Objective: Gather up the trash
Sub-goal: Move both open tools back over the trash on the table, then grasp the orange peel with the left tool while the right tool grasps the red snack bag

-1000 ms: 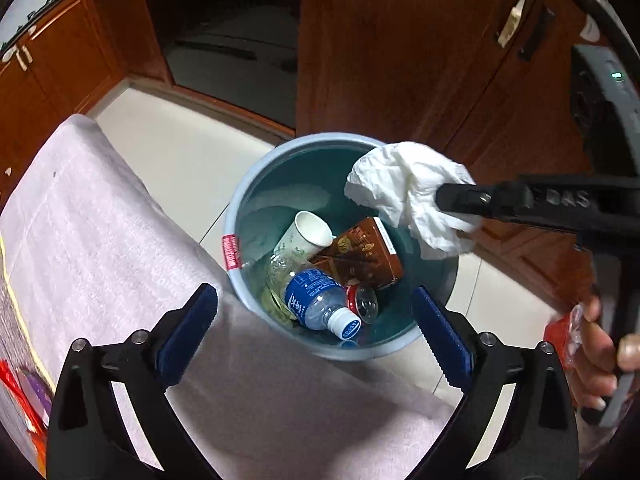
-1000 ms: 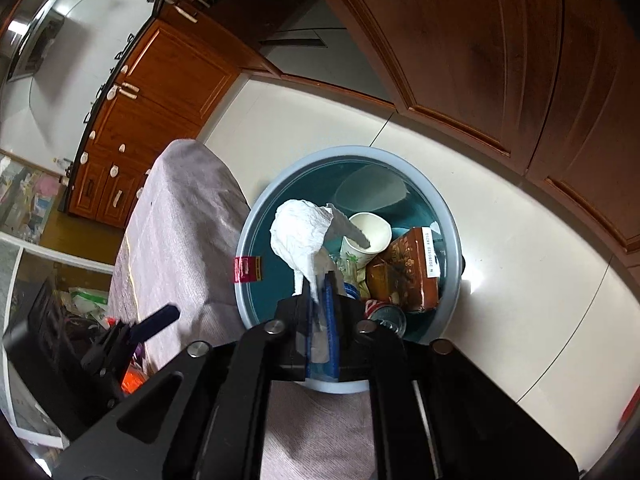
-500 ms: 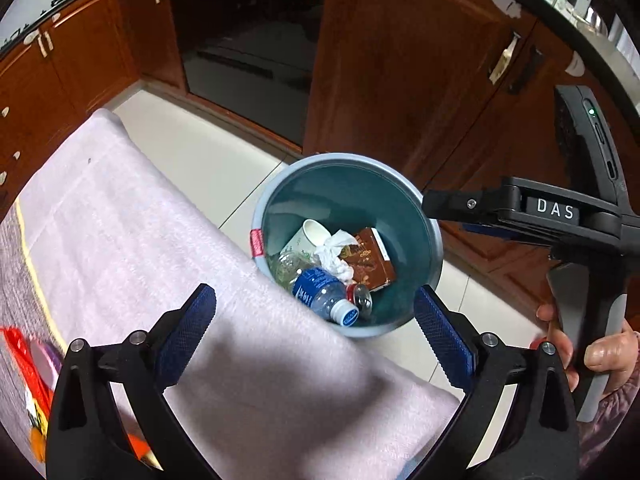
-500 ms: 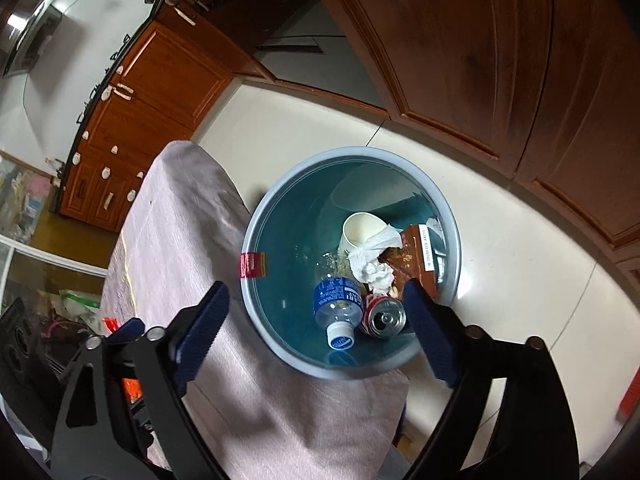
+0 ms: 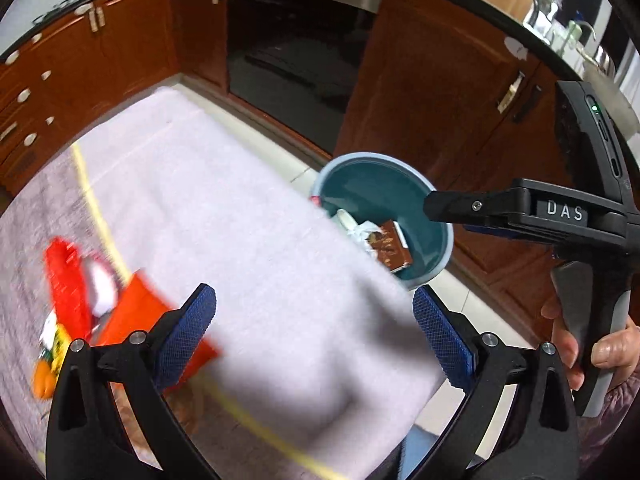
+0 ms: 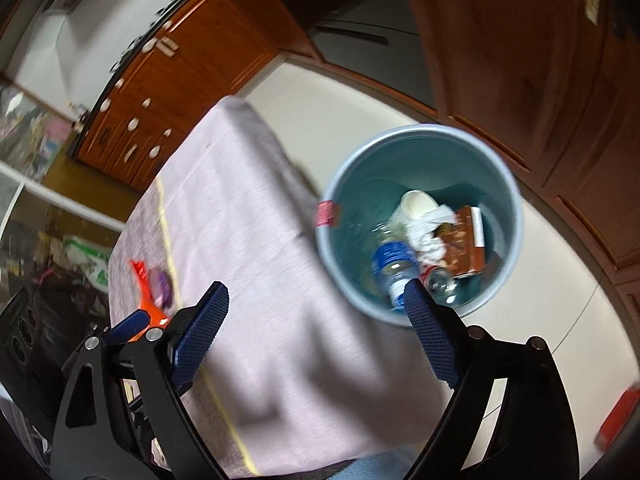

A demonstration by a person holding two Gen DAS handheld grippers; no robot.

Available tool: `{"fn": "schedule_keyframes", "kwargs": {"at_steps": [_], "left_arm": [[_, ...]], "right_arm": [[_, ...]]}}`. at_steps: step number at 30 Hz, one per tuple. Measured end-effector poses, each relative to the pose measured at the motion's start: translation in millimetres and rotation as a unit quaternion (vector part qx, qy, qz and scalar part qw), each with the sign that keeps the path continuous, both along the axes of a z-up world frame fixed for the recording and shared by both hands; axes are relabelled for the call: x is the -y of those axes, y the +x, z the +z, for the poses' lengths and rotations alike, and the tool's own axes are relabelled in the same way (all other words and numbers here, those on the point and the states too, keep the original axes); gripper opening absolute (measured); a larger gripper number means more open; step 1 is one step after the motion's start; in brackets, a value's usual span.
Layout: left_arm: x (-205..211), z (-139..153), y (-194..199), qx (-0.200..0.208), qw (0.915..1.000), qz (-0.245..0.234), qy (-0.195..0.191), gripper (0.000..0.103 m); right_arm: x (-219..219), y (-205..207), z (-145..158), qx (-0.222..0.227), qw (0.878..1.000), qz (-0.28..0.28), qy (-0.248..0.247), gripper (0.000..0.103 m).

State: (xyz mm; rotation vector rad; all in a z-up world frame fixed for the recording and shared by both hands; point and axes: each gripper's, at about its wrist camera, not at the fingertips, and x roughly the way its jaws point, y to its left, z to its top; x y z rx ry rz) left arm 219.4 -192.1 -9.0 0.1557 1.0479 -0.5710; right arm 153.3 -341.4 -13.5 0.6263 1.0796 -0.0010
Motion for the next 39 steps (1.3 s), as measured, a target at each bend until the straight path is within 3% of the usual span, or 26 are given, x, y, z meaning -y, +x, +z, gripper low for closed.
{"fn": "schedule_keyframes", "kwargs": {"at_steps": [13, 22, 24, 26, 37, 39], "left_arm": [[-156.8, 8.5, -19.7, 0.023, 0.9944, 0.103, -0.004, 0.099], [-264.9, -15.0, -8.5, 0.02, 0.9835, 0.179, 0.018, 0.099], [-281.2, -22.1, -4.1, 0.02, 0.9816, 0.189, 0.02, 0.091], [-291.0, -27.4, 3.6, 0.006, 0.9817, 0.19, 0.013, 0.081], [-278.1, -58.9, 23.8, -0.024, 0.9886, 0.148, 0.012, 0.08], [-274.1, -61.2, 23.8, -0.018, 0.9898, 0.14, 0.018, 0.075]], "right_arm": [[-127.5, 17.7, 15.2, -0.009, 0.994, 0.102, -0.028, 0.087], [-198.4, 37.8, 30.0, -0.005, 0.987, 0.154, -0.051, 0.087], [-209.6, 44.3, 31.9, -0.005, 0.986, 0.158, -0.051, 0.087], [-219.7, 50.2, 34.5, -0.004, 0.985, 0.164, -0.053, 0.087], [-289.3, 93.1, 32.4, -0.011, 0.97, 0.231, -0.075, 0.087], [-295.7, 97.3, 29.1, -0.016, 0.969, 0.236, -0.07, 0.087]]}}
